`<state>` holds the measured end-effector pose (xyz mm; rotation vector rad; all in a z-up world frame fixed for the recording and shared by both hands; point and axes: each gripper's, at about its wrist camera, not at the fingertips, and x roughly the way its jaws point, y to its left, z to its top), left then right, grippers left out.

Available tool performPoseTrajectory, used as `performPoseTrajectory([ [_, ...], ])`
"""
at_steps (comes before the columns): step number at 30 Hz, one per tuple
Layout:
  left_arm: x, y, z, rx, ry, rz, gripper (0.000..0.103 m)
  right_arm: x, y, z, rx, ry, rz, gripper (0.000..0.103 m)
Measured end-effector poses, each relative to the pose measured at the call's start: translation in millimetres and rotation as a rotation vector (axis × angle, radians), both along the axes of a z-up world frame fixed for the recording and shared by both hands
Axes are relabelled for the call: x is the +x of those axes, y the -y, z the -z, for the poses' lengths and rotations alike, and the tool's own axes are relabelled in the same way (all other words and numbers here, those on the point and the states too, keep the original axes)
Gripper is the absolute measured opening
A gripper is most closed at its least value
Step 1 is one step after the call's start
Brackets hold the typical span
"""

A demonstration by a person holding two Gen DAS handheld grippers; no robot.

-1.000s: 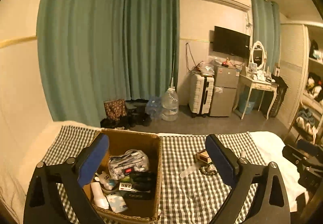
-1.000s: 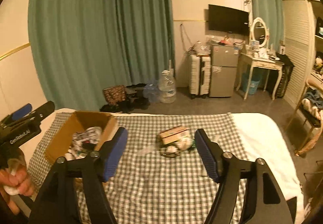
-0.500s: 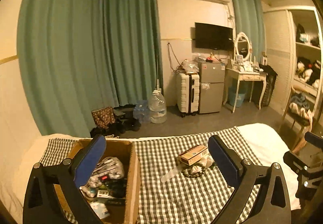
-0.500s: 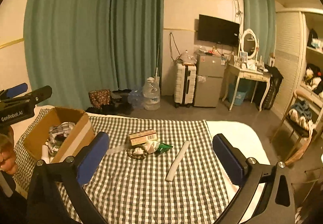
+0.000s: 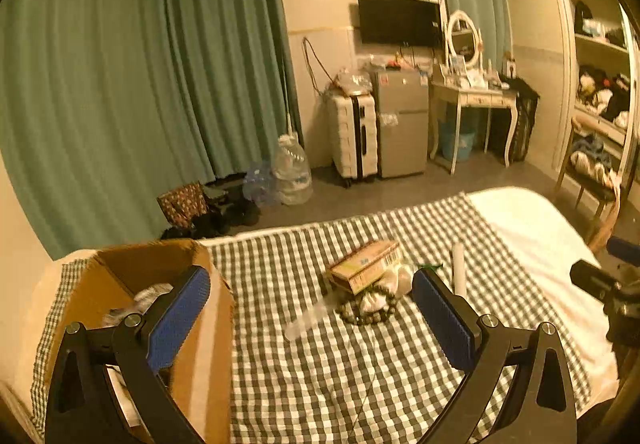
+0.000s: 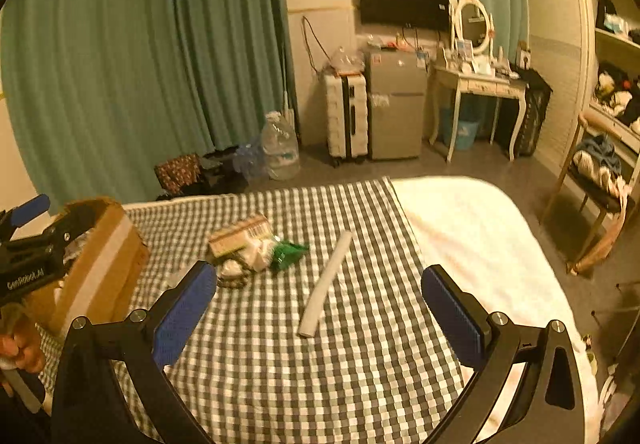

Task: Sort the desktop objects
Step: 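Move both grippers back from the box toward the remaining items, then grasp the white foam tube with the right gripper while the left gripper grasps the bead bracelet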

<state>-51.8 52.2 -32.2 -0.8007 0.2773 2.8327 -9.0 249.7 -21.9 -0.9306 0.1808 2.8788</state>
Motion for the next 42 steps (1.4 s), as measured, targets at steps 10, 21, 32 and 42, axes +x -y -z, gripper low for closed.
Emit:
performPoseTrajectory([
  [10,-52.2,-5.6,59.8,0.002,0.103,0.0,0.103,-44.2,-14.1,46.7,-0.025,0.076,0.02,0.103],
  [21,-97.4,-4.5,135.8,0.009,0.281,-0.031,0.098,-90.1,-22.3,97.0,-0.067,0.134,0.05,0.099],
  [32,-131.0,-16.1,179.9,0.062,0.4,-0.042,0.084,-111.9,-7.0,136.3,-0.06,0.203,-0.022,0.077],
  [42,-136.0,-33.4,196.0,0.023,0.375,-0.033,0.074,-124.3,3.2,163.1,-0.065,0.275,-0.039,0.054],
])
